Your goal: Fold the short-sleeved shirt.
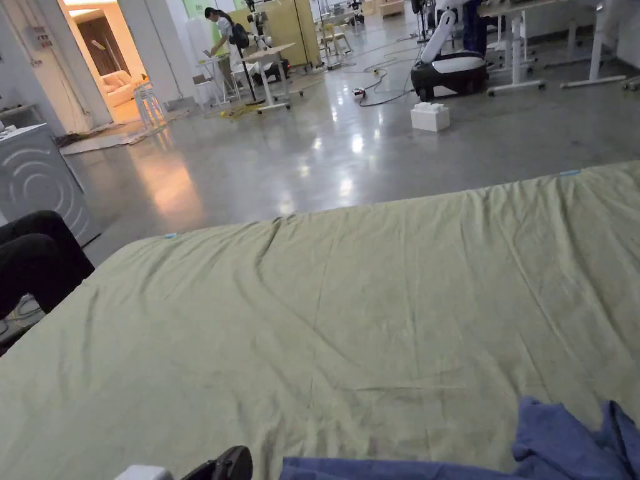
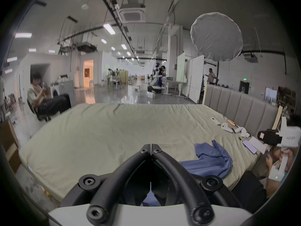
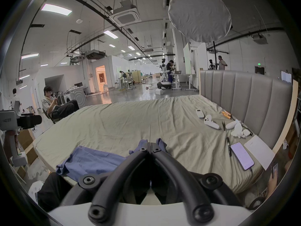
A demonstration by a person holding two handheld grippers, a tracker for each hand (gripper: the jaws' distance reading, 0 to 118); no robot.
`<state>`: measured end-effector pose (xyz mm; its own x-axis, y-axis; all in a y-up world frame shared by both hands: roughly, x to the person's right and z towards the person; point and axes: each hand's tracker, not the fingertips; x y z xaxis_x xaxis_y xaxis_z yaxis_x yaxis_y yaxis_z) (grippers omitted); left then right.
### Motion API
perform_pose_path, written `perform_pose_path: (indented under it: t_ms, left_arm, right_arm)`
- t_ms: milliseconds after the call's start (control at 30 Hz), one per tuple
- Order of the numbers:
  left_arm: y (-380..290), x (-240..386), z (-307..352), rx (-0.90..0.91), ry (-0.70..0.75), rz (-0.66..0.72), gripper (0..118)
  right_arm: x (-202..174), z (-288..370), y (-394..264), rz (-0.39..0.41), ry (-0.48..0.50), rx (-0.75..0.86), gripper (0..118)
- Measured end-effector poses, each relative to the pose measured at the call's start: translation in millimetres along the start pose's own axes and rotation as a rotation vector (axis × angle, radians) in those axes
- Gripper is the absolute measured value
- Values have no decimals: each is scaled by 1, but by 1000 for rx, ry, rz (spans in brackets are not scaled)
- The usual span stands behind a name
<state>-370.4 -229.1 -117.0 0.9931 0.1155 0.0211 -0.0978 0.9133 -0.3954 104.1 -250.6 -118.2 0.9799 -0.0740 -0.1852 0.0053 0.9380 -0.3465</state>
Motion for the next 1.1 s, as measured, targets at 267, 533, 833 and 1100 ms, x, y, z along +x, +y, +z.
perform_pose_path:
  t_ms: [267,533,833,1100]
  left_arm:
    - [-23,-44,-124,-296,-47,75,66]
    - [-59,-67,-241,-572,59,87,77]
    - [-68,-36,-252,-638,95,-50,41]
    - [-76,-3,-274,-747,135,-249,15]
  right_arm:
    - [7,-16,-20,-25,-1,-104,1]
    - [16,-25,-33,-30,-31,-178,1]
    - [29,-30,-48,-108,-56,-240,1]
    - [29,-55,-21,-4,-36,-219,1]
